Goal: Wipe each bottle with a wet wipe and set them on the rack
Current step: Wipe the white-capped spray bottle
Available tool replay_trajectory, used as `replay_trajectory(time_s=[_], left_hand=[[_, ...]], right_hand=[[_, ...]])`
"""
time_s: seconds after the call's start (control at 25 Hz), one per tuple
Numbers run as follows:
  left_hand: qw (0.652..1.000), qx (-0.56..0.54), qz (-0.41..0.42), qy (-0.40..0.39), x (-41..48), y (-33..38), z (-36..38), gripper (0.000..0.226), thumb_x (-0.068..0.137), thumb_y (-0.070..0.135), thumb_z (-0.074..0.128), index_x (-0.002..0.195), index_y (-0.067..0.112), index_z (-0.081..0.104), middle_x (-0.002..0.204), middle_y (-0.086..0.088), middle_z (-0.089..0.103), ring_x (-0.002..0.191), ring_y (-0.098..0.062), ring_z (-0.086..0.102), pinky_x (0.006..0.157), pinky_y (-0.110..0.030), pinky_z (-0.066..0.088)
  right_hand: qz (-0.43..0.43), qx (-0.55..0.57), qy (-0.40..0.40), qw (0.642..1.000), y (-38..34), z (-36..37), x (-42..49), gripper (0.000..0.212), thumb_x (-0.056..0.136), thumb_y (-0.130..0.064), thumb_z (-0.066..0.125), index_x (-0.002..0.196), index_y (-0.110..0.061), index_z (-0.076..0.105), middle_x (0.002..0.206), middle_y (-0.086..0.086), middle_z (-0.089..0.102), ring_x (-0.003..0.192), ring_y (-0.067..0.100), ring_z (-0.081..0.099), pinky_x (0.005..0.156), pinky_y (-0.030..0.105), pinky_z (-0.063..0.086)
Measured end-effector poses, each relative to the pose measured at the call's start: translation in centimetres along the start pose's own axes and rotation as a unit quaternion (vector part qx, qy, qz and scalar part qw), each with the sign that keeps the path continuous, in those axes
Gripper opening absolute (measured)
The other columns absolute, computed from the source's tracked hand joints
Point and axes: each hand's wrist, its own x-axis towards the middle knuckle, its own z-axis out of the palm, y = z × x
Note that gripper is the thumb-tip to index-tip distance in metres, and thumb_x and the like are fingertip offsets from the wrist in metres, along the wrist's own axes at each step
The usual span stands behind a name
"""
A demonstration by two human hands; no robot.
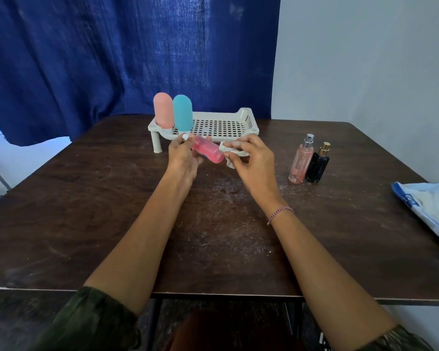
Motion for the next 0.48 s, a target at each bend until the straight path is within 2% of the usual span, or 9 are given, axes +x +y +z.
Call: replay_trajectory(time_s=[0.16, 0.36, 0.48], left_hand=[[0.999, 0.026, 0.019, 0.002, 0.03, -0.17, -0.10, 0.052, 0.096, 0.010, 0.050, 0.144, 0.014, 0.029, 0.135, -0.014, 0.050, 0.101, -0.024, 0.066, 0.093, -0.053, 0.050], [0.999, 0.029, 0.016, 0.016, 0.18, -0.22, -0.26, 0.048, 0.097, 0.012, 0.048, 0.143, 0.012, 0.033, 0.132, -0.013, 0.054, 0.108, -0.024, 0.064, 0.088, -0.047, 0.054], [0.999, 0.031, 0.011, 0.000, 0.01, -0.27, -0.12, 0.047, 0.098, 0.012, 0.045, 0.143, 0.010, 0.032, 0.129, -0.015, 0.056, 0.095, -0.022, 0.067, 0.077, -0.042, 0.057]], right_hand=[[-0.060, -0.012, -0.033, 0.998, -0.35, 0.24, -0.39, 0.028, 0.080, -0.006, 0.069, 0.108, -0.003, 0.067, 0.104, 0.009, 0.057, 0.104, 0.014, 0.052, 0.089, 0.024, 0.050], [-0.130, -0.048, -0.083, 0.987, -0.70, 0.67, -0.65, 0.028, 0.077, -0.005, 0.072, 0.105, -0.006, 0.069, 0.103, 0.007, 0.054, 0.099, 0.014, 0.049, 0.086, 0.013, 0.042], [-0.110, -0.015, -0.061, 0.992, -0.54, 0.54, -0.53, 0.026, 0.076, -0.005, 0.072, 0.102, -0.007, 0.070, 0.101, 0.007, 0.055, 0.098, 0.008, 0.048, 0.085, 0.008, 0.041]])
